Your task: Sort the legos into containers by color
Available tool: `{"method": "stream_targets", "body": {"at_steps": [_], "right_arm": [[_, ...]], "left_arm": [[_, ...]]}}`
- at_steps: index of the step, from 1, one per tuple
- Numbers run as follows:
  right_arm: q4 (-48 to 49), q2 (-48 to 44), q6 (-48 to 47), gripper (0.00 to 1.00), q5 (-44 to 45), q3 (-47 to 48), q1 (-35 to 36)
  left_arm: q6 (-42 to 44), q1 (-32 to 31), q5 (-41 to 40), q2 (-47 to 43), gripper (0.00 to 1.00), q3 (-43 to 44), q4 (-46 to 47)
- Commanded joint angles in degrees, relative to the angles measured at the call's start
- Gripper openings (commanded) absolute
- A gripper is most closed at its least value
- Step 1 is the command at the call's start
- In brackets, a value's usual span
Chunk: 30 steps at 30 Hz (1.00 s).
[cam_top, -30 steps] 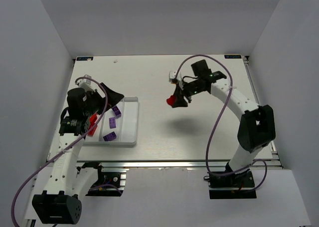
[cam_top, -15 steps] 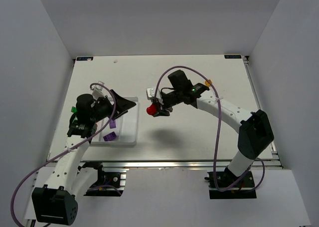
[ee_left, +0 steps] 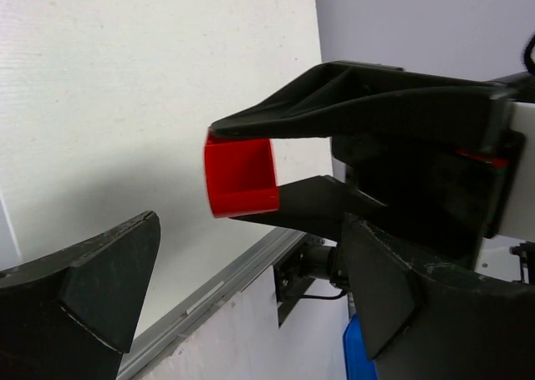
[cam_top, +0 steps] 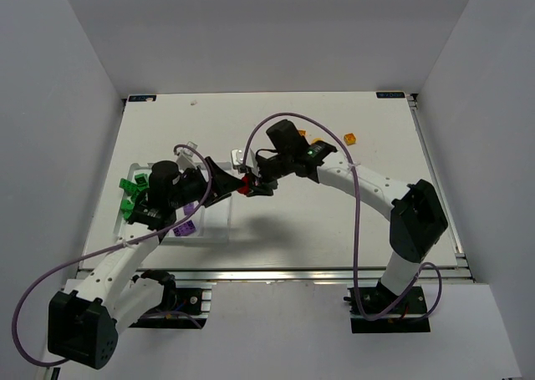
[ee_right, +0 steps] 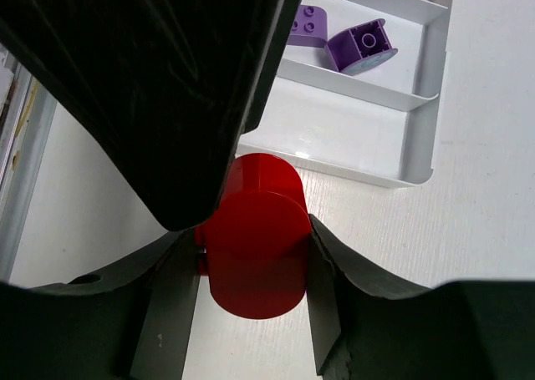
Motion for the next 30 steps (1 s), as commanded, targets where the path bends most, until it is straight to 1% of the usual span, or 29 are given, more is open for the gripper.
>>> {"method": "stream_targets", "body": {"at_steps": [1, 6, 11, 15, 18, 19, 21, 22, 23, 24, 25, 26, 27, 28, 29, 30], "right_arm": [[1.8, 0.5, 1.1, 0.04, 0.4, 2.8, 0.5], [1.9, 0.2, 1.7, 0.04, 0.2, 2.9, 0.9], [2.0, -0.2, 2.1, 0.04, 0.3, 2.4, 1.6], [2.1, -0.7, 2.4, 0.04, 0.2, 2.0, 2.0], [2.5, -1.0, 2.6, 0.05, 0.3, 1.6, 2.3], [2.5, -1.0, 2.9, 0.06, 0.4, 1.6, 2.4], [2.7, -1.0, 3.2, 0.08, 0.6, 1.6, 2.4], [3.0, -1.0, 3.4, 0.14, 0.8, 1.6, 2.4], [3.1, -1.0, 3.8, 0.19, 0.9, 1.5, 2.4], [3.2, -0.9, 3.9, 0.26, 1.0, 1.5, 2.4], [3.4, -0.9, 3.9, 0.41, 1.6, 1.5, 2.4], [3.5, -0.9, 4.0, 0.5, 1.8, 1.4, 2.4], [3.9, -1.0, 4.1, 0.59, 2.0, 1.3, 2.2], [4.6, -1.0, 4.3, 0.7, 2.7, 0.7, 2.3], [4.9, -1.4, 4.2, 0.86, 3.4, 0.4, 2.3], [5.2, -1.6, 4.2, 0.87, 3.4, 0.1, 2.3]], "left_arm": [[1.7, -0.8, -1.7, 1.5, 0.98, 2.0, 0.0], [2.8, -1.5, -3.4, 2.9, 0.95, 2.8, -1.7], [1.9, -1.9, -3.2, 3.9, 0.92, 2.5, 1.1], [1.2, -2.3, -3.2, 4.5, 0.86, 2.1, 2.9], [0.7, -2.3, -2.7, 5.1, 0.77, 1.7, 4.1], [0.5, -2.3, -2.5, 5.3, 0.7, 1.6, 4.1], [0.4, -2.5, -1.4, 6.0, 0.61, 1.4, 5.2], [0.3, -2.5, -1.1, 6.1, 0.48, 1.4, 6.2], [0.3, -2.6, -0.7, 6.1, 0.41, 1.4, 6.2], [0.3, -2.6, -0.3, 6.2, 0.34, 1.4, 6.2], [0.8, -2.6, -0.2, 6.1, 0.28, 1.5, 5.7], [1.0, -2.6, -0.3, 6.1, 0.17, 1.6, 5.4], [1.8, -2.6, -0.2, 6.0, 0.13, 1.9, 4.9], [2.3, -2.6, -0.2, 5.8, 0.11, 2.0, 3.1], [3.7, -2.6, -0.2, 5.8, 0.09, 2.7, 1.1], [4.8, -2.6, -0.3, 5.8, 0.08, 3.1, 1.1]]}}
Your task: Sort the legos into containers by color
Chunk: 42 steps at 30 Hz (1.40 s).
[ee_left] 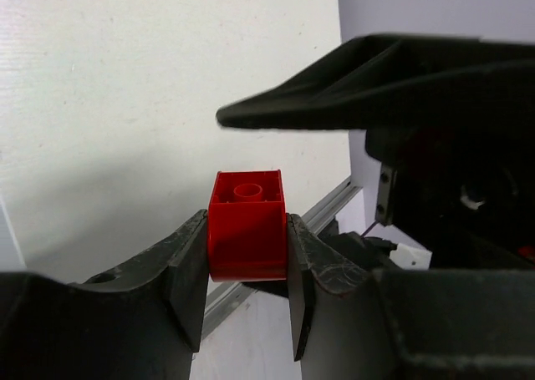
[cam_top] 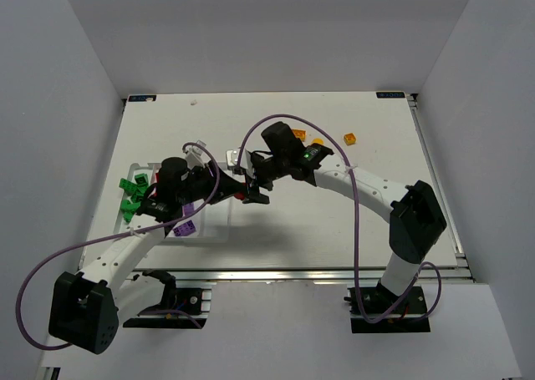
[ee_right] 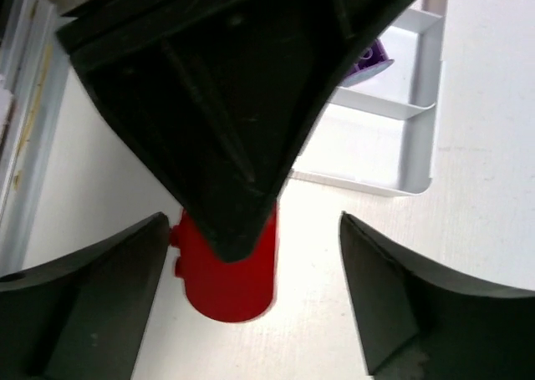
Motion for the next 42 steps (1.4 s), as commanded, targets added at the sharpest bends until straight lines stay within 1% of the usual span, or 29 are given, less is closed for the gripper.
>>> {"method": "stream_targets", "body": {"at_steps": [1, 2, 3, 5, 6, 8, 9, 10, 12, 13, 14, 16, 17, 18, 20, 21, 22, 24, 27, 30, 34, 42], "right_arm": [[3.5, -1.6, 0.8, 0.89, 1.8, -0.7, 0.2], [3.7, -1.7, 0.9, 0.89, 2.5, -1.0, 0.1], [3.9, -1.9, 1.0, 0.89, 3.9, -1.3, 0.0], [4.3, -2.5, 1.0, 0.89, 5.5, -2.5, -0.5], [4.6, -2.8, 0.8, 0.89, 6.8, -3.2, -0.8], [4.4, -4.3, 0.1, 0.9, 7.4, -5.4, -2.0], [4.3, -5.0, -1.6, 0.89, 8.0, -6.3, -2.5], [4.2, -5.6, -2.5, 0.89, 8.3, -7.4, -3.3], [3.1, -7.4, -4.9, 0.89, 7.8, -10.2, -4.3], [2.2, -7.9, -5.7, 0.89, 7.1, -10.8, -5.5], [1.4, -8.6, -6.2, 0.89, 6.4, -11.4, -6.0], [-0.9, -9.2, -6.5, 0.84, 4.1, -11.8, -7.5], [-1.3, -9.4, -6.4, 0.8, 3.6, -11.9, -7.7], [-1.6, -9.5, -6.2, 0.65, 2.8, -12.1, -8.1], [-2.3, -9.8, -5.8, 0.46, 2.2, -12.2, -8.6], [-2.3, -9.9, -5.7, 0.3, 1.9, -12.2, -8.7], [-2.3, -10.0, -5.6, 0.23, 1.9, -12.2, -8.9], [-2.2, -10.1, -5.3, 0.11, 1.9, -12.2, -9.0], [-1.8, -10.0, -4.5, 0.11, 1.9, -12.0, -9.6], [-1.6, -9.8, -3.9, 0.11, 1.8, -11.9, -10.0], [-1.6, -9.7, -3.6, 0.12, 1.6, -12.3, -10.5], [-1.2, -10.2, -3.0, 0.14, 1.9, -12.9, -11.1]], "left_arm": [[4.7, -0.4, 1.1, -0.8, 0.08, 2.9, -5.2], [5.7, -0.3, 0.6, -0.8, 0.07, 3.5, -6.9], [8.2, -0.3, -1.4, -0.7, 0.07, 5.1, -11.0], [11.2, 0.0, -4.4, -0.6, 0.06, 7.1, -16.0], [13.7, 0.2, -8.6, -0.4, 0.01, 9.2, -21.6], [15.9, 2.3, -13.2, 0.5, 0.0, 11.0, -27.0], [17.8, 3.3, -17.5, 0.8, 0.0, 11.8, -31.7], [18.8, 5.6, -19.7, 1.0, 0.0, 13.0, -33.6], [21.6, 7.9, -24.3, 1.8, 0.0, 14.2, -37.8], [22.5, 10.0, -28.6, 2.1, 0.0, 15.8, -39.1], [23.3, 10.8, -30.5, 2.7, 0.0, 16.6, -40.2], [25.4, 11.9, -37.6, 4.9, 0.0, 18.7, -42.7], [26.0, 12.0, -39.6, 6.0, 0.0, 20.4, -43.2], [27.1, 12.1, -41.2, 8.1, 0.0, 21.3, -44.3], [28.2, 12.3, -44.8, 10.3, 0.0, 23.4, -44.7], [29.0, 12.3, -45.9, 11.2, 0.0, 23.9, -44.9], [29.4, 12.5, -46.9, 12.8, 0.0, 24.6, -44.8], [30.4, 12.7, -49.1, 14.2, 0.0, 25.6, -44.2], [31.7, 13.2, -51.1, 16.7, 0.0, 26.2, -43.9], [32.8, 14.1, -51.4, 18.4, 0.0, 26.1, -42.4], [34.1, 14.8, -50.9, 20.4, 0.0, 26.8, -40.1], [36.7, 16.3, -49.4, 27.0, 0.0, 28.8, -38.6]]}}
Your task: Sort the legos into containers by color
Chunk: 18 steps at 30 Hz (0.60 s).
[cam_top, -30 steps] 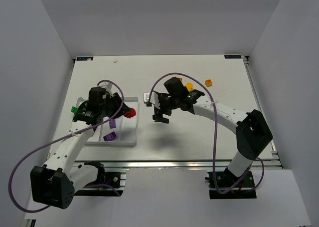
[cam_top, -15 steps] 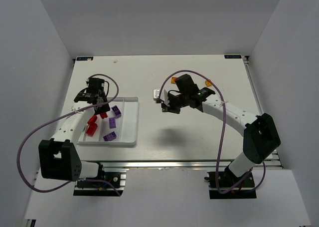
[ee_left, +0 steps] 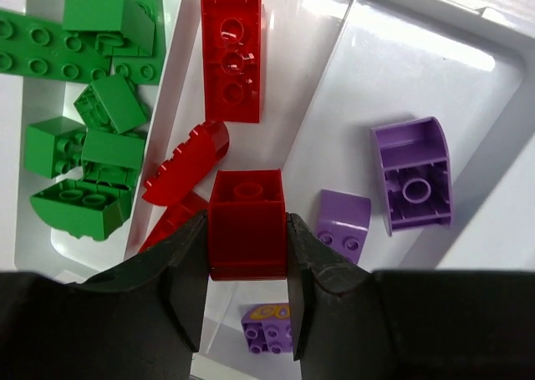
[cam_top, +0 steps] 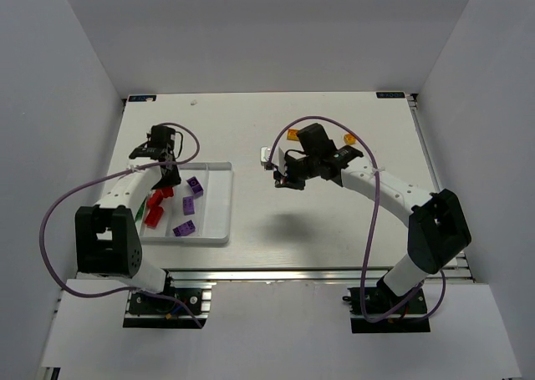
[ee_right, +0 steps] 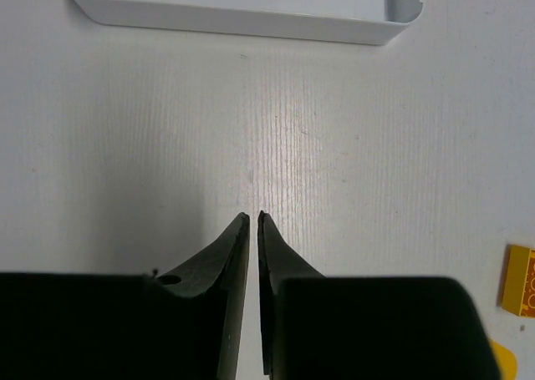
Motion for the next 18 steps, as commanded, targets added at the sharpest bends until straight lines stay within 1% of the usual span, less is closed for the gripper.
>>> {"method": "stream_targets", "body": {"at_steps": [1, 11, 16, 17, 18], "right_arm": [[0.7, -2.2, 0.5, 0.15, -1.1, -0.5, -0.7], [0.7, -2.2, 1.1, 0.15, -1.5, -0.6, -1.2], [0.8, -2.1, 1.1, 0.18, -1.4, -0.6, -1.4], [0.8, -2.0, 1.2, 0.19, -1.4, -0.6, -1.5], [0.8, -2.1, 1.2, 0.23, -1.3, -0.5, -1.6]], "left_arm": [[1.9, 1.0, 0.3, 1.4, 0.0, 2.4, 1.6], [3.1, 2.4, 0.1, 5.1, 0.0, 5.3, 2.6], [3.3, 2.7, 0.8, 5.8, 0.0, 5.1, 2.8], [3.3, 2.7, 0.9, 5.9, 0.02, 5.1, 2.7], [3.3, 2.8, 1.4, 5.9, 0.09, 5.1, 2.6]]}}
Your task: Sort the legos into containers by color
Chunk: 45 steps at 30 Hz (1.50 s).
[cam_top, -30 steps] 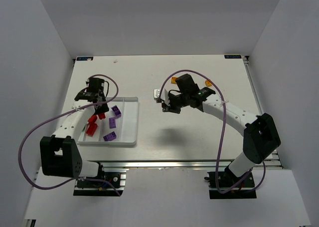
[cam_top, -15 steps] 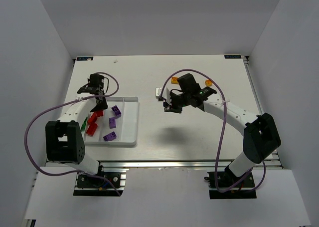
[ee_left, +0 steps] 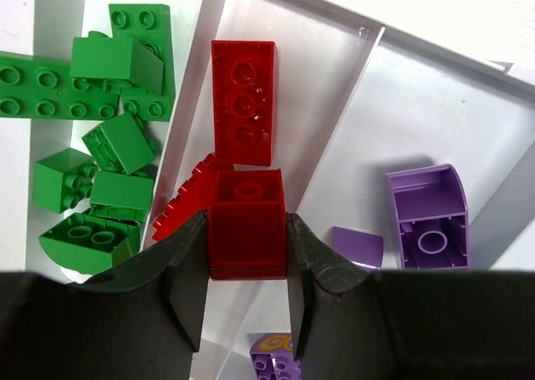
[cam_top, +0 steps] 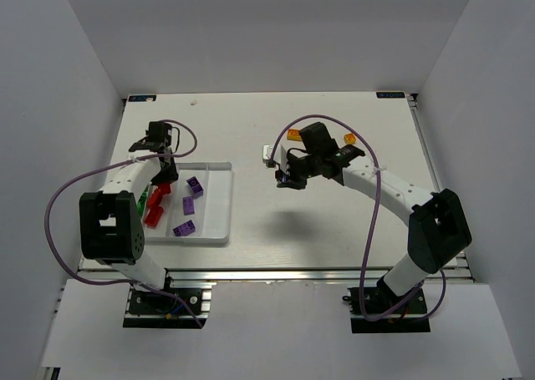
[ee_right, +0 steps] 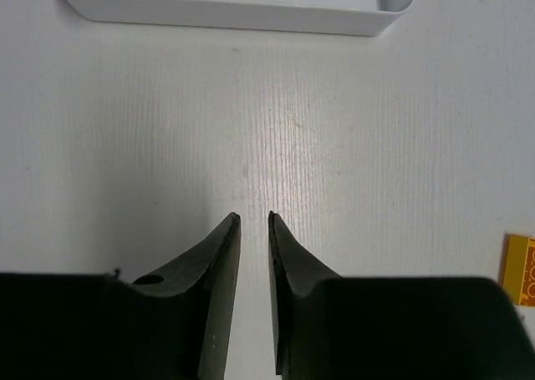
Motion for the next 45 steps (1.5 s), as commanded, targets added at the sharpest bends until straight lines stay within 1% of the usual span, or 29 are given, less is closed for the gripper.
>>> {"method": "stream_targets", "body": {"at_steps": [1, 2, 3, 4, 7, 10, 16, 18, 19, 20, 21, 22, 23, 24, 25, 27, 28, 29, 30, 31, 32, 34, 35, 37, 39, 40, 41, 42, 45], "right_arm": [[0.8, -2.0, 0.6, 0.26, -1.3, -0.5, -0.5], [0.8, -2.0, 0.6, 0.35, -1.3, -0.5, -0.5], [0.8, -2.0, 0.6, 0.38, -1.3, -0.4, -0.4], [0.8, -2.0, 0.5, 0.41, -1.2, -0.3, -0.5], [0.7, -2.0, 0.6, 0.48, -1.1, 0.1, -0.6], [0.5, -2.0, 0.5, 0.49, -1.0, 0.3, -0.7], [0.2, -2.8, 0.2, 0.52, -1.1, 1.0, -1.8], [1.0, -3.2, 1.0, 0.66, -0.9, 1.2, -2.3], [2.6, -3.2, 1.8, 0.89, -0.1, 1.1, -2.6], [4.3, -3.4, 5.0, 0.89, 1.3, 1.0, -3.0], [6.8, -3.4, 7.7, 0.89, 3.3, 0.6, -3.3], [12.8, -3.5, 10.2, 0.89, 8.9, -0.7, -3.8], [14.3, -3.3, 12.4, 0.89, 12.6, -0.7, -4.0], [14.9, -2.2, 15.0, 0.89, 17.4, 0.9, -4.4], [14.8, -1.2, 16.2, 0.89, 18.1, 2.8, -4.9], [8.2, 2.8, 18.9, 0.88, 14.6, 8.0, -8.3], [5.8, 4.4, 20.2, 0.8, 11.0, 13.4, -10.9], [2.3, 7.0, 21.4, 0.76, 9.6, 15.4, -12.0], [1.5, 7.8, 23.2, 0.71, 8.8, 16.8, -12.8], [1.3, 8.3, 23.8, 0.61, 8.0, 17.6, -14.4], [1.7, 8.6, 24.1, 0.57, 8.0, 17.6, -15.0], [1.0, 9.1, 23.7, 0.5, 8.3, 18.0, -16.5], [0.1, 10.4, 23.3, 0.5, 8.2, 19.6, -17.1], [-3.9, 12.4, 22.4, 0.57, 7.3, 22.2, -19.5], [-7.2, 16.9, 21.9, 0.68, 6.6, 28.4, -21.6], [-10.6, 18.8, 22.6, 0.81, 6.2, 31.0, -23.9], [-12.1, 22.5, 23.3, 0.89, 5.9, 33.6, -25.0], [-12.8, 23.6, 24.2, 0.89, 6.6, 37.0, -26.0], [-14.0, 27.2, 26.2, 0.89, 9.5, 39.2, -27.9]], "left_arm": [[0.6, 0.5, 1.3, -0.4, 0.17, 1.7, 0.6], [0.4, 0.5, 1.3, -0.3, 0.29, 1.8, 0.2], [0.0, 0.5, 1.1, -0.5, 0.43, 1.7, 0.0], [-0.2, 0.5, 0.5, -0.8, 0.6, 1.5, -0.1], [-0.8, 0.5, -0.4, -2.4, 0.79, 0.9, -0.5], [-1.2, 0.6, -0.9, -4.5, 0.81, 0.6, -1.1], [-5.3, 0.6, 1.0, -11.2, 0.81, 0.2, -2.0], [-6.3, 0.6, 4.2, -13.5, 0.8, 0.4, -1.5], [-7.4, 0.6, 5.4, -16.0, 0.79, 0.2, -0.6], [-8.0, 0.6, 8.3, -17.4, 0.72, -0.6, 0.2], [-8.5, 0.6, 9.6, -18.8, 0.62, -1.3, 1.0], [-10.0, 0.6, 10.6, -21.6, 0.39, -2.0, 2.5], [-10.8, 0.6, 10.6, -23.0, 0.34, -2.6, 3.0], [-12.1, 0.6, 10.7, -24.3, 0.32, -4.0, 3.9], [-12.6, 0.6, 10.8, -25.5, 0.33, -4.6, 4.4], [-13.3, 0.6, 13.5, -28.9, 0.59, -6.4, 5.6], [-14.2, 0.6, 14.6, -29.7, 0.72, -6.8, 6.3], [-14.4, 0.6, 17.6, -31.2, 0.82, -7.3, 6.8], [-15.2, 0.6, 18.6, -31.8, 0.93, -8.3, 8.0], [-15.5, 0.6, 21.3, -32.4, 0.98, -9.0, 8.6], [-16.2, 0.6, 24.6, -33.6, 0.98, -10.3, 10.1], [-17.2, 0.6, 26.8, -34.6, 0.98, -11.5, 11.1], [-17.6, 0.6, 27.9, -35.3, 0.98, -12.1, 11.7], [-18.8, 0.6, 30.7, -36.9, 0.98, -13.8, 13.4], [-19.8, 0.6, 32.4, -38.5, 0.98, -14.7, 15.1], [-20.1, 0.6, 33.2, -39.0, 0.98, -15.5, 15.4], [-20.5, 0.6, 33.6, -39.4, 0.98, -15.9, 15.7], [-20.8, 0.6, 34.0, -40.1, 0.98, -16.2, 16.1], [-21.8, 0.6, 34.9, -40.9, 0.98, -17.4, 16.3]]}}
